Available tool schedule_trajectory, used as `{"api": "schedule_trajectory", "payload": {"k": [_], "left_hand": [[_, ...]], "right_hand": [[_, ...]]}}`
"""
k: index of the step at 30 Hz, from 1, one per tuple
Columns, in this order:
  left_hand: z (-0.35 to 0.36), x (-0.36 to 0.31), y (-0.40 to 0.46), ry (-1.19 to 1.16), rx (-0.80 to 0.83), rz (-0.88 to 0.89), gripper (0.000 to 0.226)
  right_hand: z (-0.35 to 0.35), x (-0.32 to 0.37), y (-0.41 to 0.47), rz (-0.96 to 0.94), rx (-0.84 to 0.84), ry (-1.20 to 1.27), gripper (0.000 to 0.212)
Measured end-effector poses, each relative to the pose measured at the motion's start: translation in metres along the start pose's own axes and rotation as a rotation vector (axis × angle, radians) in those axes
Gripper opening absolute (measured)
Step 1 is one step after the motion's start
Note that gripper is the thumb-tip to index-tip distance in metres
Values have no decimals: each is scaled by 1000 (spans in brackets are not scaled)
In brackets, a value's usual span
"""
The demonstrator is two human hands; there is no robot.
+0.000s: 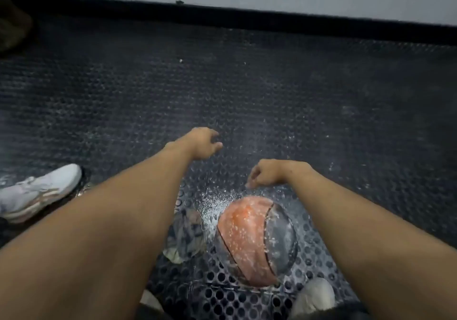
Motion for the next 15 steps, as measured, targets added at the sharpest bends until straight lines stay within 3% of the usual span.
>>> {"api": "schedule_trajectory", "payload": {"k": [5,10,15], "left_hand": [[71,37,-4,37,27,-41,52],[139,70,-37,48,129,-104,49],[195,103,-49,-8,120,-211,52]], "right_hand": [[62,-20,20,55,26,-45,46],[97,-25,3,25,-277,69,45],[133,-29,-2,70,-566,55,41]]}}
Point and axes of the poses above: each hand's wrist, its own y-axis towards the middle knuckle, its own z-axis out of the palm, x = y × z, the point moved 4 cm from there along y, towards the middle knuckle, and after that the axes turned 2 degrees about -x, right-handed, at the moved point
